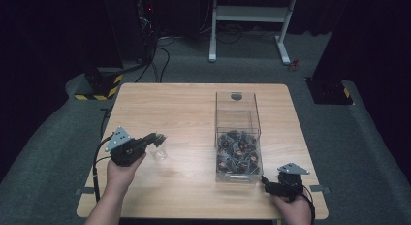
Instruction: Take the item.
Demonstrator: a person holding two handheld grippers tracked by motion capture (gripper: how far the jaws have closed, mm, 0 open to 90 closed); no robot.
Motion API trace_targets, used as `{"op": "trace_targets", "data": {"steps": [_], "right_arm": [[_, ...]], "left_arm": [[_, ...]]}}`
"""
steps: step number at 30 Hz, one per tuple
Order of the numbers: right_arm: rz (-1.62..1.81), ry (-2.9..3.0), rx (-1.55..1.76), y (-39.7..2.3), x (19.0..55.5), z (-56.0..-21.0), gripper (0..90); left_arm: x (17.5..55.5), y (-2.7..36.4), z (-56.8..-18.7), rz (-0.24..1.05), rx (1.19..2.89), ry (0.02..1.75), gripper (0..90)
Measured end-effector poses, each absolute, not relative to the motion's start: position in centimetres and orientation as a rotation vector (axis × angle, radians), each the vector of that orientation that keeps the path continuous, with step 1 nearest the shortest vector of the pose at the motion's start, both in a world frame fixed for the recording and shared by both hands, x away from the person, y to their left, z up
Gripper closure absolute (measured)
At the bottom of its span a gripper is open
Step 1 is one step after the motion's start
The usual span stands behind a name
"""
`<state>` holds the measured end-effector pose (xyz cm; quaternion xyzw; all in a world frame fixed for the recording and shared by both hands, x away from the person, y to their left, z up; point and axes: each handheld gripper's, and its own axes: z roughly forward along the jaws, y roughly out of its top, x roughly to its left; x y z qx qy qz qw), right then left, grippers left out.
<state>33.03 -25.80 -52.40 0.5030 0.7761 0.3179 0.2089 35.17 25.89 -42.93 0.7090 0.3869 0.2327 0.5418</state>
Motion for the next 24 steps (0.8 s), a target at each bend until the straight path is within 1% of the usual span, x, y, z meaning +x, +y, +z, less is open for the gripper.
{"op": "trace_targets", "data": {"steps": [21, 24], "right_arm": [[0.884, 2.159, 1.4, -25.8, 33.0, -52.4, 14.0], [0.884, 2.159, 1.4, -25.8, 33.0, -52.4, 14.0]], "left_arm": [[35.3, 26.4, -44.8, 0.578, 1.727, 0.976, 90.0], [35.4, 26.4, -45.0, 0.578, 1.738, 0.981, 88.5]]}}
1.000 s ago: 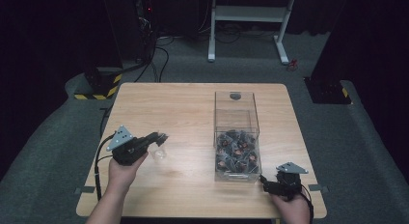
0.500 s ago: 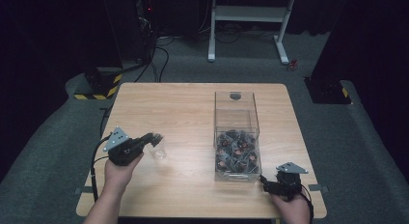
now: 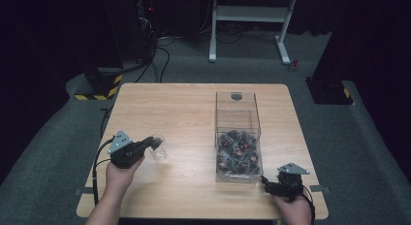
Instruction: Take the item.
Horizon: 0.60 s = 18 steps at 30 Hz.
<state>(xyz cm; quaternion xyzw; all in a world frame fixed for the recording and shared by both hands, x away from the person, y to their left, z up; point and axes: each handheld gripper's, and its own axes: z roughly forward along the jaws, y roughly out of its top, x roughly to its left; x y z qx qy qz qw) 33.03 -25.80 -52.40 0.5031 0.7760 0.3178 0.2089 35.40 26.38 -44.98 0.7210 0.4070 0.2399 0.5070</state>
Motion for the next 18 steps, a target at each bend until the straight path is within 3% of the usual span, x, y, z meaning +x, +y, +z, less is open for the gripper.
{"op": "trace_targets", "data": {"steps": [4, 13, 14, 18], "right_arm": [[0.884, 2.159, 1.4, -25.8, 33.03, -52.4, 14.0], [0.884, 2.159, 1.399, -25.8, 33.03, -52.4, 14.0], [0.884, 2.159, 1.399, -25.8, 33.03, -52.4, 14.0], [0.884, 2.159, 1.399, -25.8, 33.04, -52.4, 14.0]], "left_arm": [[35.48, 26.29, -45.09, 0.579, 1.742, 0.987, 83.9], [35.15, 26.8, -44.7, 0.58, 1.716, 1.039, 47.5], [35.07, 26.94, -44.69, 0.574, 1.715, 1.04, 40.1], [34.82, 27.27, -44.88, 0.56, 1.716, 1.069, 28.9]]}}
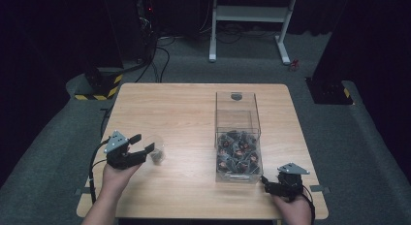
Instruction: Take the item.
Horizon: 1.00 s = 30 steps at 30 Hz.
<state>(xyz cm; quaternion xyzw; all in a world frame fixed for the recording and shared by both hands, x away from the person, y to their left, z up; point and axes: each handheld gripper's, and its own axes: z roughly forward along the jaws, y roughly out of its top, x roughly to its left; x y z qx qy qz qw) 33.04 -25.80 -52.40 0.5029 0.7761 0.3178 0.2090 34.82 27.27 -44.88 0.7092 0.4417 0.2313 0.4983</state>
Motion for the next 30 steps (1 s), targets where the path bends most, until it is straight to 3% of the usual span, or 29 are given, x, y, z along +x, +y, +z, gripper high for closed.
{"op": "trace_targets", "data": {"steps": [3, 11, 30], "right_arm": [[0.884, 2.159, 1.4, -25.8, 33.0, -52.4, 14.0], [0.884, 2.159, 1.399, -25.8, 33.0, -52.4, 14.0], [0.884, 2.158, 1.402, -25.8, 33.0, -52.4, 14.0]], "left_arm": [[34.6, 28.1, -44.9, 0.578, 1.733, 1.064, 21.4], [33.8, 29.4, -45.9, 0.586, 1.775, 1.094, 15.7], [32.1, 31.5, -50.7, 0.524, 1.966, 1.21, 15.3]]}}
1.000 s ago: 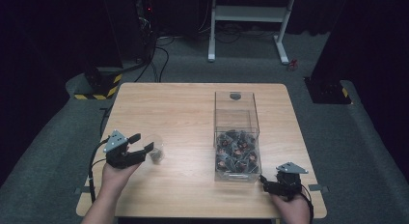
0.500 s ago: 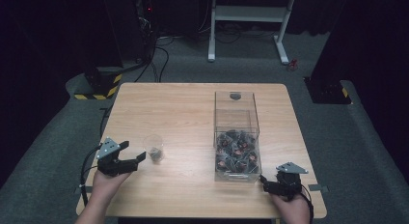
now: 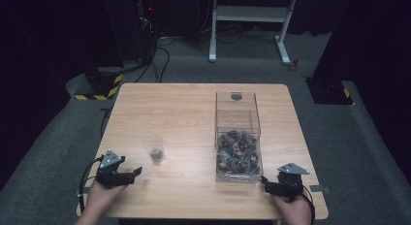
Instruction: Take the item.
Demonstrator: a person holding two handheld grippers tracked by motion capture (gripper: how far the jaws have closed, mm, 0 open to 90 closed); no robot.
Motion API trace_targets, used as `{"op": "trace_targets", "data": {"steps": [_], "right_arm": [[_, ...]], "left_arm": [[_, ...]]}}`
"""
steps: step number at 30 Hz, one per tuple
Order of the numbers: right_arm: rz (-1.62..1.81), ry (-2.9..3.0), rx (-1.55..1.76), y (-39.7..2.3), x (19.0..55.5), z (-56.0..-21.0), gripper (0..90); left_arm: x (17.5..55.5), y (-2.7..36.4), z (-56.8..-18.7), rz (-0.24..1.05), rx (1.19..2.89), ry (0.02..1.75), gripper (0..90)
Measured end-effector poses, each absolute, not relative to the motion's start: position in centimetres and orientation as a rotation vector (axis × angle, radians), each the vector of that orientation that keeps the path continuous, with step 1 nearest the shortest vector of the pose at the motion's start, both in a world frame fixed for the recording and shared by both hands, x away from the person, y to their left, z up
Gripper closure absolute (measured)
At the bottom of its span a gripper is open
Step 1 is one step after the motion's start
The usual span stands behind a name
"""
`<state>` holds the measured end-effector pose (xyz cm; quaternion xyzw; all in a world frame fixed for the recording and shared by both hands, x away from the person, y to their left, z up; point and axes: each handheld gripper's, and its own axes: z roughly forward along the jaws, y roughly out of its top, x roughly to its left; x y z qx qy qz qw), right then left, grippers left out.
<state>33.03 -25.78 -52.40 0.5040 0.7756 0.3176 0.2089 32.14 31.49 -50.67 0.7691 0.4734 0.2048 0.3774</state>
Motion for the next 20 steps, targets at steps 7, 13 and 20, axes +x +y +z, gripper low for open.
{"op": "trace_targets", "data": {"steps": [7, 13, 20], "right_arm": [[0.883, 2.156, 1.403, -25.8, 33.0, -52.4, 14.0], [0.883, 2.156, 1.403, -25.8, 33.0, -52.4, 14.0], [0.883, 2.156, 1.403, -25.8, 33.0, -52.4, 14.1]], "left_arm": [[31.7, 31.5, -52.5, 0.533, 2.034, 1.247, 15.6], [31.4, 31.2, -52.8, 0.546, 2.063, 1.242, 14.8], [31.2, 31.2, -53.0, 0.551, 2.038, 1.24, 14.1]]}}
